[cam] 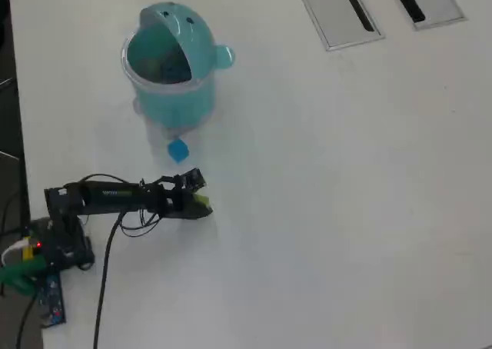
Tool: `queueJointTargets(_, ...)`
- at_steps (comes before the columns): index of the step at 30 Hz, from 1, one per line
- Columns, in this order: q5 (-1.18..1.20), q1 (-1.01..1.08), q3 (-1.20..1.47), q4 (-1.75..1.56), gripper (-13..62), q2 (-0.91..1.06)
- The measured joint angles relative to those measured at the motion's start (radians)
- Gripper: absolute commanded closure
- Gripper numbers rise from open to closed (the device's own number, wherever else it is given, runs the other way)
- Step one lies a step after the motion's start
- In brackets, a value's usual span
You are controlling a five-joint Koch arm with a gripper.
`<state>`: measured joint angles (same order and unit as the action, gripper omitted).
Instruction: Grasp RGB lego blocks and put them in the bin one by one.
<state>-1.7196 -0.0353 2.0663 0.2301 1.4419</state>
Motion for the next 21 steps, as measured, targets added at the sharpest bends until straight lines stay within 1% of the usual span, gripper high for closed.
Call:
queueJointTargets(10, 0.0, 0.006, -0.032, 0.002, 15.5, -0.003)
queueJointTargets(15, -0.002, -0.006, 0.029, 0.0, 15.5, -0.003)
queueJointTargets(21, -0.002, -0.02, 0.04, 0.002, 15.6, -0.003)
